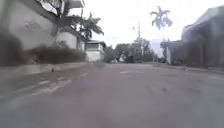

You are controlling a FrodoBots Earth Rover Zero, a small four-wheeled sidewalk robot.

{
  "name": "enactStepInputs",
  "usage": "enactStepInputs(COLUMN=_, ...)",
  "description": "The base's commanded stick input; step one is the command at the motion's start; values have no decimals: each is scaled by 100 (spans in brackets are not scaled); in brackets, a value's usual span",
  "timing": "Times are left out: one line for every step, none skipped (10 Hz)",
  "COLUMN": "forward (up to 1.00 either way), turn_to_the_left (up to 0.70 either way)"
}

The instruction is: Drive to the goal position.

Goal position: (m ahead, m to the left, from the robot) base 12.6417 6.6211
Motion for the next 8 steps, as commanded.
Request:
enactStepInputs(forward=100, turn_to_the_left=0)
enactStepInputs(forward=100, turn_to_the_left=0)
enactStepInputs(forward=100, turn_to_the_left=0)
enactStepInputs(forward=100, turn_to_the_left=0)
enactStepInputs(forward=100, turn_to_the_left=0)
enactStepInputs(forward=100, turn_to_the_left=0)
enactStepInputs(forward=100, turn_to_the_left=0)
enactStepInputs(forward=100, turn_to_the_left=-4)
